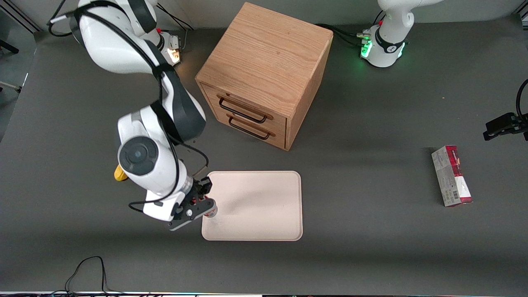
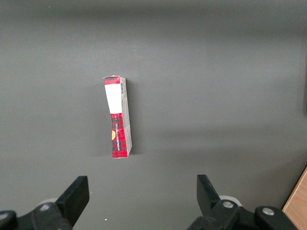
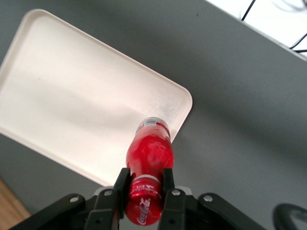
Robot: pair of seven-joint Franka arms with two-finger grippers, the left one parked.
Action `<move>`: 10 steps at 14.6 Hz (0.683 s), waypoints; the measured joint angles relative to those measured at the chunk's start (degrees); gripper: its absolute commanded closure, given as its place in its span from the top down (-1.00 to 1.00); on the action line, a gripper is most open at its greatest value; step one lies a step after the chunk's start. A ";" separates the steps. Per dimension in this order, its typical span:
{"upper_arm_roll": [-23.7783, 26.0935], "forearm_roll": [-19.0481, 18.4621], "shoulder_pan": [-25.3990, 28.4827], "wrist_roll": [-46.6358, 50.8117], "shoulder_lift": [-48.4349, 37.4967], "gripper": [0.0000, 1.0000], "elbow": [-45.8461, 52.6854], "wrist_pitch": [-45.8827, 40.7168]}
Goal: Place coke bottle on tray
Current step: 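Carry the held bottle over to the cream tray, then lower the bottle onto the tray and open the right gripper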
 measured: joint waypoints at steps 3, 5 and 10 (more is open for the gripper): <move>0.05 0.12 -0.51 0.00 2.65 -1.00 0.01 2.00; 0.05 0.16 -0.55 0.00 4.06 -1.00 0.01 3.46; 0.07 0.21 -0.55 0.00 6.20 0.99 0.28 5.72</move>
